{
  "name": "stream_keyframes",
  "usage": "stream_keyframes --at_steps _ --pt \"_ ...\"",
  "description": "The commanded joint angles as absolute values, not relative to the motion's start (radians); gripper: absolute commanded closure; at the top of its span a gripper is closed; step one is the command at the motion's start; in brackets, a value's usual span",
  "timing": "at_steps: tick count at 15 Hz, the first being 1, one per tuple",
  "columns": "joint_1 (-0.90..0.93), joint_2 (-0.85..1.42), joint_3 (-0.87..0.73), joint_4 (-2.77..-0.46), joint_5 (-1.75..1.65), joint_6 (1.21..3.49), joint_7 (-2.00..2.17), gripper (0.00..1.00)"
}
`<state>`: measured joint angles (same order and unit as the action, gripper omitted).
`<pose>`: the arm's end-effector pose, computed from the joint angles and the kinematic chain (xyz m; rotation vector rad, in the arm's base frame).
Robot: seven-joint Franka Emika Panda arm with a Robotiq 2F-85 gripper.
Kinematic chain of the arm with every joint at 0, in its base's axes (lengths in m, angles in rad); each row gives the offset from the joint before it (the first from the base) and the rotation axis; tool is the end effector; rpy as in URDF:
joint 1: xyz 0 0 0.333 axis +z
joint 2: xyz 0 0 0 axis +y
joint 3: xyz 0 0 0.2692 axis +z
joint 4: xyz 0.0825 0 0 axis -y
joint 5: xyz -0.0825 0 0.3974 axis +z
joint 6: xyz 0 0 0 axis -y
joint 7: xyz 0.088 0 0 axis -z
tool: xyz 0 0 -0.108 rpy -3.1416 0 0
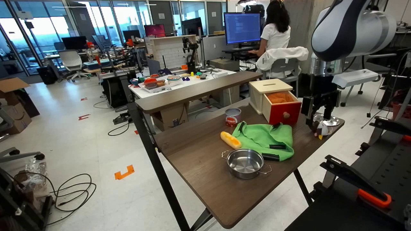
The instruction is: Remove the brown plush toy from the red drawer.
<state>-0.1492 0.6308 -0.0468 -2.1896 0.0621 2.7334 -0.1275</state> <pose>0.4967 -0.1047 0.0359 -3.1252 0.1858 0.1338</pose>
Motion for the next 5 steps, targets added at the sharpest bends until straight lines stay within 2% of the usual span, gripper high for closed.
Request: stream_keyframes --at_steps 1,2,5 --pt "-0.167 0.507 -0.035 -2.253 0.02 2.576 -0.188 0.0" --pt "-0.156 0.598 -0.041 -2.198 0.045 2.667 -0.139 0.0" --pt "-0.156 0.538 -0.041 -2.227 0.035 2.595 -0.169 0.0"
